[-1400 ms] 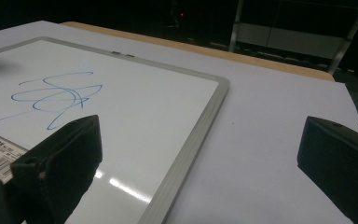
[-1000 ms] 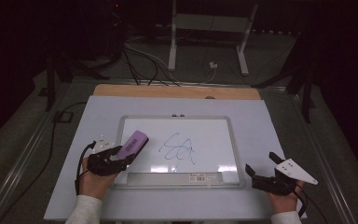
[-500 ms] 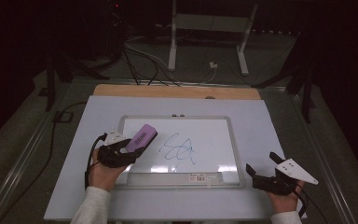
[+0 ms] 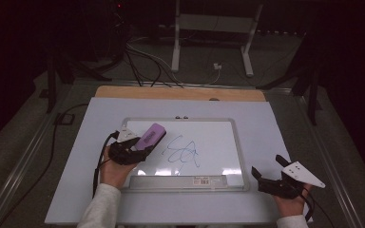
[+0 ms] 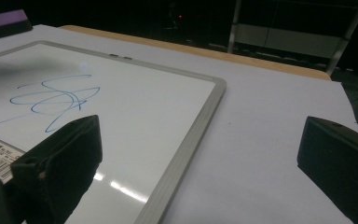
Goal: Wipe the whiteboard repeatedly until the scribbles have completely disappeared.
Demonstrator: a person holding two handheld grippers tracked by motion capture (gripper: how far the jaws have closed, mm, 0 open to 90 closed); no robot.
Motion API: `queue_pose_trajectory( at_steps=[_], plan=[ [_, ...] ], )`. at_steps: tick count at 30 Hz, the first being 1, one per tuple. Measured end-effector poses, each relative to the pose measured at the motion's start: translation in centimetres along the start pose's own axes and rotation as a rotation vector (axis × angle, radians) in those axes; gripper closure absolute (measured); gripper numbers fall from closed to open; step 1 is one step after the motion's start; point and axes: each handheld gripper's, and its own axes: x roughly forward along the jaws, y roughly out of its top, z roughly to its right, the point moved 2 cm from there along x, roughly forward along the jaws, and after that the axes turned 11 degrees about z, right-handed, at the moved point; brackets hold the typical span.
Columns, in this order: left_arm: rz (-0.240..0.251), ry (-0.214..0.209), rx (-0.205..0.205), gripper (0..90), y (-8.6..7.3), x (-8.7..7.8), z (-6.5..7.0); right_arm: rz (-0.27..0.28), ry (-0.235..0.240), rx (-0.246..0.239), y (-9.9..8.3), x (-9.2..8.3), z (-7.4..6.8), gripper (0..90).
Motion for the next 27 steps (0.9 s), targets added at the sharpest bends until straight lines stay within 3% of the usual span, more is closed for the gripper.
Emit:
queue_pose_trajectory(
  at_steps=[13,24,26,27],
  plan=[
    [-0.08,0.022,0.046,41.6,-0.8,3.4,0.3,-0.005,0.003,-0.006,-0.1,0.1,0.0,0.3],
    [-0.136,0.041,0.052,41.5,-1.8,5.0,0.4,-0.006,0.003,-0.007,-0.1,0.1,0.0,0.3],
    [-0.133,0.03,0.029,40.8,-1.9,5.2,0.4,-0.005,0.002,-0.005,-0.1,0.1,0.0,0.3],
    [-0.125,0.028,0.018,35.5,-1.9,5.3,0.4,-0.005,0.001,-0.005,-0.1,0.1,0.0,0.3]
  ],
)
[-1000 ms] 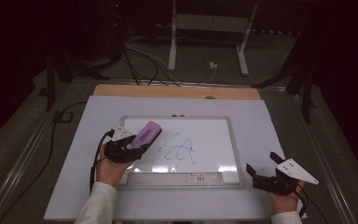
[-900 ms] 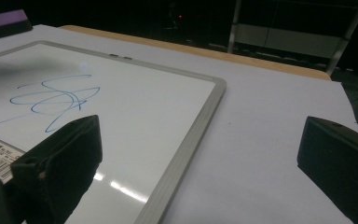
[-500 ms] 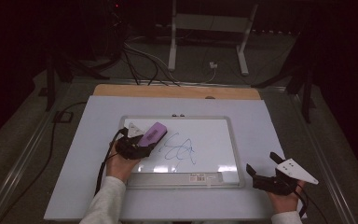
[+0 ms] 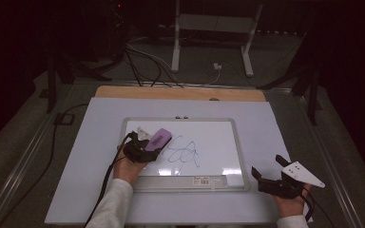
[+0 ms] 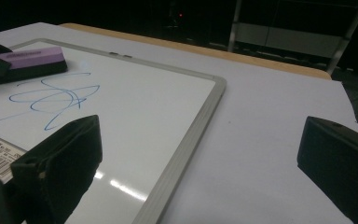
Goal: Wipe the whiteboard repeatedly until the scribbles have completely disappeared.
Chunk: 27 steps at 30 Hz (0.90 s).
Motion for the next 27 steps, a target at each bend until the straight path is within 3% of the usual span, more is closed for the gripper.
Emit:
queue_pose_trajectory(
  at_steps=[1,2,5,10,14,27],
  plan=[
    [0.017,0.018,0.0,28.7,0.1,0.0,0.0,0.0,0.0,0.0,0.0,0.0,0.0,0.2],
    [0.031,0.008,-0.004,25.4,0.3,-0.1,0.0,0.0,0.0,0.0,0.0,0.0,0.0,0.3],
    [0.041,0.002,-0.005,25.4,0.7,0.1,0.0,0.0,0.002,-0.002,0.0,0.0,0.0,0.3],
    [0.011,0.001,0.001,28.2,0.8,1.1,0.3,0.0,0.001,-0.003,0.0,0.0,0.0,0.2],
    [-0.03,0.007,0.023,41.2,0.5,1.6,0.5,0.001,-0.002,0.002,0.0,-0.1,0.1,0.3],
    [-0.062,0.004,0.038,41.9,0.0,0.6,1.5,-0.001,-0.005,0.003,0.0,-0.2,0.1,0.3]
  ],
)
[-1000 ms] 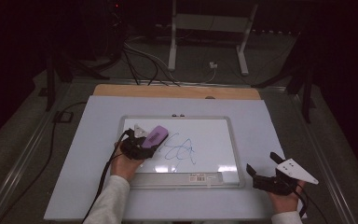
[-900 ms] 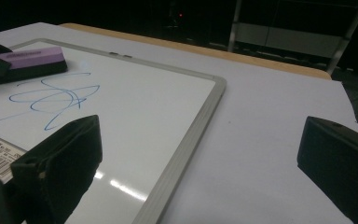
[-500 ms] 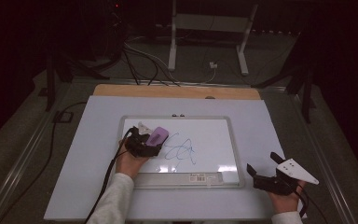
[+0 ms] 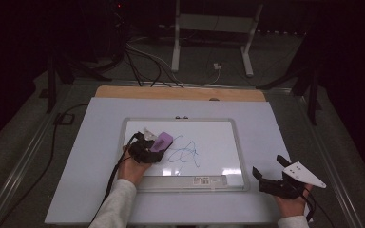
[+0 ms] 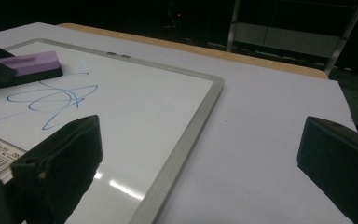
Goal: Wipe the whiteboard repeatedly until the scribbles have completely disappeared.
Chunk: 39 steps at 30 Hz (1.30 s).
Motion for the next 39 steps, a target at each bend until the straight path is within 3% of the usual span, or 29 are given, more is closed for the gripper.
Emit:
queue_pose_trajectory(
  at_steps=[5,9,24,33,36,39],
  plan=[
    [-0.014,-0.006,0.014,41.9,-0.6,-0.9,0.6,-0.001,-0.001,-0.002,0.0,0.0,0.0,0.3],
    [-0.018,-0.007,0.013,42.0,-0.3,-0.6,0.5,-0.005,0.0,-0.004,0.0,0.1,-0.1,0.3],
    [-0.008,0.018,-0.005,41.9,3.6,4.6,0.4,-0.004,0.004,-0.008,0.0,0.1,0.0,0.3],
    [-0.03,0.079,-0.04,42.0,4.0,4.8,-1.5,-0.001,-0.002,-0.003,0.0,-0.1,0.2,0.4],
    [-0.038,0.085,-0.042,42.0,3.9,4.6,-2.2,-0.003,-0.006,0.001,-0.1,-0.2,0.3,0.4],
    [-0.036,0.086,-0.019,42.0,4.0,4.7,-1.9,-0.005,-0.004,-0.002,-0.1,-0.1,0.2,0.3]
  ],
)
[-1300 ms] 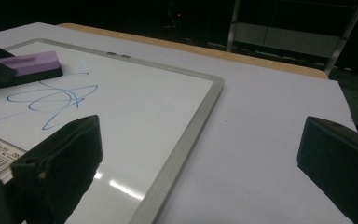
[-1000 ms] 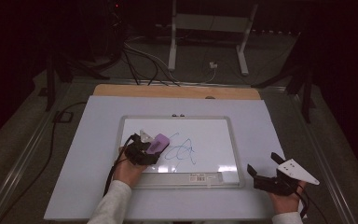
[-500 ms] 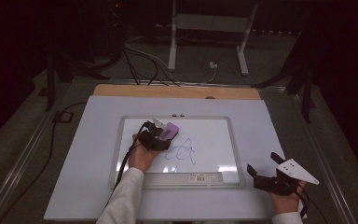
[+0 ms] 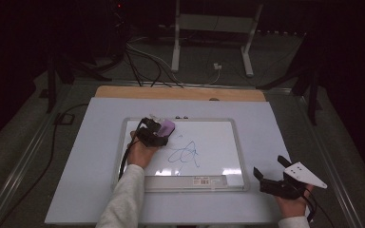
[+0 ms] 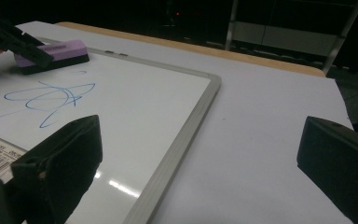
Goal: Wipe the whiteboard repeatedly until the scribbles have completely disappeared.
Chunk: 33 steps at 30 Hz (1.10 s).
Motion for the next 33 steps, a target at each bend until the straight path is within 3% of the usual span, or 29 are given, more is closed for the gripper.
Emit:
queue_pose_trajectory(
  at_steps=[9,13,17,20,24,26,29,33],
  plan=[
    [0.002,-0.095,0.069,42.0,1.0,1.0,3.0,-0.004,0.012,-0.007,0.0,0.3,-0.4,0.4],
    [-0.005,-0.169,0.108,42.0,0.9,0.8,4.3,-0.004,0.01,-0.004,0.0,0.3,-0.2,0.4],
    [-0.011,-0.185,0.119,42.0,0.9,0.7,4.4,-0.004,0.009,-0.004,0.0,0.3,-0.2,0.4],
    [-0.006,-0.129,0.095,42.0,1.0,0.9,3.8,-0.003,0.009,-0.008,0.0,0.2,-0.2,0.4],
    [-0.016,-0.061,0.027,42.0,1.0,0.9,1.7,-0.002,0.006,-0.004,0.0,0.1,-0.1,0.4],
    [-0.024,-0.037,0.013,42.0,0.9,0.8,0.9,-0.002,0.002,-0.001,0.0,0.0,0.0,0.4],
    [-0.028,-0.021,-0.008,42.0,0.7,0.7,0.1,-0.001,-0.001,0.001,-0.1,-0.1,0.2,0.4],
    [-0.027,-0.018,-0.001,42.0,0.7,0.6,0.2,-0.003,-0.002,-0.002,-0.1,-0.1,0.1,0.4]
  ],
)
